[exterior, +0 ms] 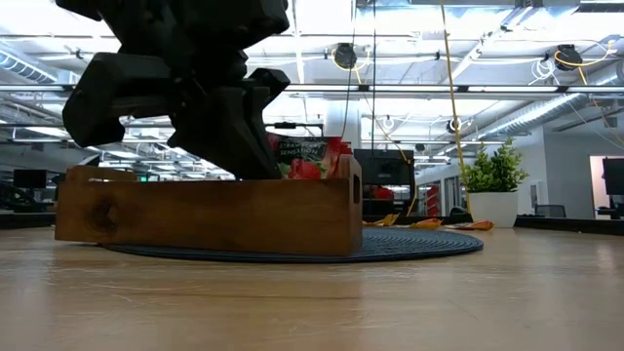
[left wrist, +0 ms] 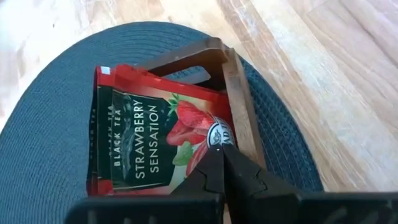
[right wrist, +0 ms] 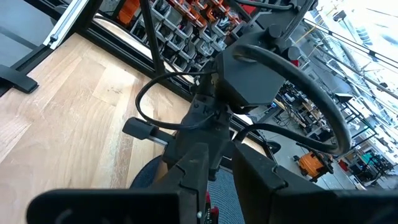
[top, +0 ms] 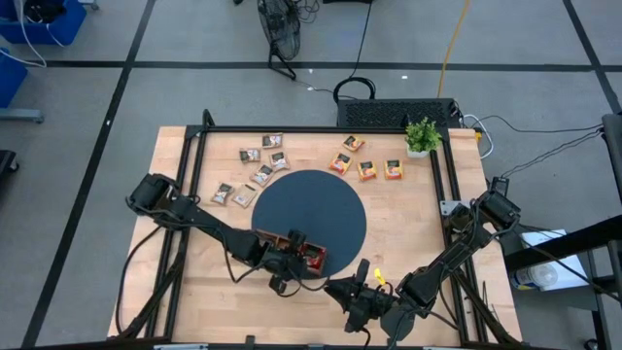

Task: Pick & Place Tea
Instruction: Put the red tea bag into the right section of the wooden organizer

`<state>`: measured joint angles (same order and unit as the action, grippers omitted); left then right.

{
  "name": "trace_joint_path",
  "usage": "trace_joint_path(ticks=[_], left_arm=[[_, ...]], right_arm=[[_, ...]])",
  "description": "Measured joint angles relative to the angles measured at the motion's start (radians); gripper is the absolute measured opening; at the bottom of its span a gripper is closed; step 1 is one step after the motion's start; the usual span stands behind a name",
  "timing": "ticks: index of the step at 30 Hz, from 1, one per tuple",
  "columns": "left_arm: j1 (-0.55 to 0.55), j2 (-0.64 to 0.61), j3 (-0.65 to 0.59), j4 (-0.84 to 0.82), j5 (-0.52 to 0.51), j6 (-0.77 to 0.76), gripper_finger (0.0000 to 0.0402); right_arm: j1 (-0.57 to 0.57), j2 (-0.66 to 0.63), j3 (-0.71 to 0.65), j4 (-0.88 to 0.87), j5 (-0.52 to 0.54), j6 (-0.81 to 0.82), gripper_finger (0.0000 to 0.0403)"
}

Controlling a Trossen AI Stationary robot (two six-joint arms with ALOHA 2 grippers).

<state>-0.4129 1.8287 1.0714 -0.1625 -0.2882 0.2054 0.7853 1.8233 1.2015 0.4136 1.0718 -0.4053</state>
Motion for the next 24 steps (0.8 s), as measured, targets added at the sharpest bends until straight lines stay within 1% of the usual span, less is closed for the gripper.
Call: trace_joint_path(ticks=[4,10,13,18,24], left_arm=[[0.001,0.014,0.0,0.004,0.008,-0.006,0.0002],[0.007,0.069,0.004,0.047,0.021,-0.005,0.0002],[0.007,0.074,0.005,0.057,0.018,-0.005,0.0006],[-0.003,0.046,0.0,0.06,0.018,-0.007,0.0003],[-0.021,0.002,-0.003,0.062,-0.001,-0.01,0.003]], right_arm=[[0.0,0.0,0.0,0.0,0.0,-0.001,0.0059],[0.0,0.0,0.0,0.0,0.0,0.0,0.0059],[0.0,0.0,0.0,0.0,-0.001,0.0,0.0059],[0.0,0.0,0.0,0.0,0.0,-0.001,0.0059],[0.0,0.0,0.0,0.0,0.0,-0.001,0.0059]])
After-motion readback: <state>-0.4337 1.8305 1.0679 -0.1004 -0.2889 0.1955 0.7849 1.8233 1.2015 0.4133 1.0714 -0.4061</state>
